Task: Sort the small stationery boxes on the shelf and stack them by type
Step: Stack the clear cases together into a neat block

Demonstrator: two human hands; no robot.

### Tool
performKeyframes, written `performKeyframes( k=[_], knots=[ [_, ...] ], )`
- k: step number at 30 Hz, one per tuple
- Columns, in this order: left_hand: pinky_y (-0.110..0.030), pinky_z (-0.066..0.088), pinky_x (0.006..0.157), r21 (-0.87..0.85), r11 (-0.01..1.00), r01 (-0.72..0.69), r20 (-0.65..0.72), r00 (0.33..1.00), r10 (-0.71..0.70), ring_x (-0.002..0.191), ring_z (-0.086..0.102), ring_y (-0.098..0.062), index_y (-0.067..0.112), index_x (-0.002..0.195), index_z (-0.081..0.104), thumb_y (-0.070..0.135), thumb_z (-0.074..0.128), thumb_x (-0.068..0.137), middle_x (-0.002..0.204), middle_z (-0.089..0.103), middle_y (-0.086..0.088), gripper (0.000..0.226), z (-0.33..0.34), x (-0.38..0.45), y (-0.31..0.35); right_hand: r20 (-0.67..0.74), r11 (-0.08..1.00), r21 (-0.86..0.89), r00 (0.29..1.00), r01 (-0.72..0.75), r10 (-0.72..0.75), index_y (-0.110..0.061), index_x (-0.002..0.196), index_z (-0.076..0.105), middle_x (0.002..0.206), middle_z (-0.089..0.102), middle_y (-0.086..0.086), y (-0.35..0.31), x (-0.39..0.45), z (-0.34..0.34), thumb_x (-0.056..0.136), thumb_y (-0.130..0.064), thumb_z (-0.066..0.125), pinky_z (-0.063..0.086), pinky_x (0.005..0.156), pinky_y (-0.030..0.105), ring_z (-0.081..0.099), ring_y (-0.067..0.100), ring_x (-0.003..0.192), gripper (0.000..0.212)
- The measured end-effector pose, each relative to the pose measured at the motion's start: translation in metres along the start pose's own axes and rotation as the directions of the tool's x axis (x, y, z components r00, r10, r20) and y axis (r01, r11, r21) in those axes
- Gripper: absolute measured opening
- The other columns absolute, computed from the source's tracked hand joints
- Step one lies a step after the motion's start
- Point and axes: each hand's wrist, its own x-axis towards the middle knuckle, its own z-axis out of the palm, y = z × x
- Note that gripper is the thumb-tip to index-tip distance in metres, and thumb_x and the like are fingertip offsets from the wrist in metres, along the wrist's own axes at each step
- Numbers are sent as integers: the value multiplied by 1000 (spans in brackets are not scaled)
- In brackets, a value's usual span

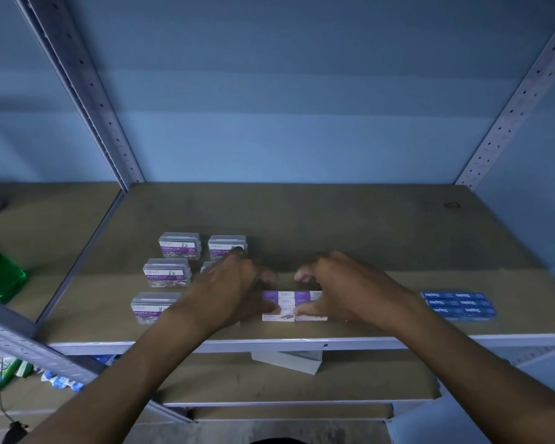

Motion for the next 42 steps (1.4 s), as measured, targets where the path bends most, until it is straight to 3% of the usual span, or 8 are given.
performKeyframes(
  k=[6,9,13,18,27,30,33,42],
  knots=[
    [-17,43,74,98,985,142,-142,982,-128,93,59,-9,38,104,72,36,77,78,108,70,11,27,-52,-30,-50,-79,998,10,995,64,-63,-33,127,66,124,69,-14,-33,28,-12,81,-56,76,54,86,26,61,3,97,52],
    [-20,41,71,128,970,206,-195,964,-179,88,48,-5,36,101,73,35,79,76,105,71,13,25,-67,-50,-76,-95,995,31,991,97,-93,-33,127,65,126,68,-13,-54,41,-7,85,-52,74,52,86,24,57,0,94,47],
    [-27,52,82,149,948,280,-173,952,-254,97,59,-9,38,109,70,42,78,77,111,71,10,33,-69,-65,-102,-108,990,20,985,138,-135,-31,131,64,129,67,-9,-78,60,6,86,-48,74,53,88,26,62,9,101,49],
    [-21,45,81,62,942,329,-139,938,-318,105,63,-12,34,118,67,40,73,83,122,67,9,36,-58,-73,-117,-105,994,-4,988,112,-112,-31,130,67,128,70,-7,-93,77,19,89,-43,72,54,89,26,67,13,102,43],
    [-15,44,75,-104,953,285,-90,951,-295,91,66,-6,32,111,72,29,76,82,116,71,8,30,-56,-72,-128,-122,995,58,990,76,-68,-28,115,76,105,77,-4,-99,76,25,94,-30,70,57,85,32,69,7,86,22],
    [-16,47,69,-132,965,229,-82,967,-241,80,62,2,36,106,73,29,77,81,109,73,14,26,-57,-75,-130,-127,995,55,989,81,-73,-27,116,75,108,77,-5,-101,71,24,96,-30,68,58,84,32,69,7,87,22],
    [-24,55,72,-157,969,192,-76,976,-206,81,65,0,37,104,73,30,78,80,106,73,16,25,-59,-79,-129,-129,995,44,988,94,-88,-27,117,74,108,77,-6,-102,64,26,95,-32,68,59,83,31,69,5,85,23],
    [-23,58,72,-180,975,132,-47,989,-143,82,65,6,43,106,71,36,74,81,105,72,22,26,-55,-90,-131,-57,998,25,997,62,-60,-24,118,73,112,76,-5,-113,53,29,97,-34,65,58,83,32,70,8,93,24]
  ],
)
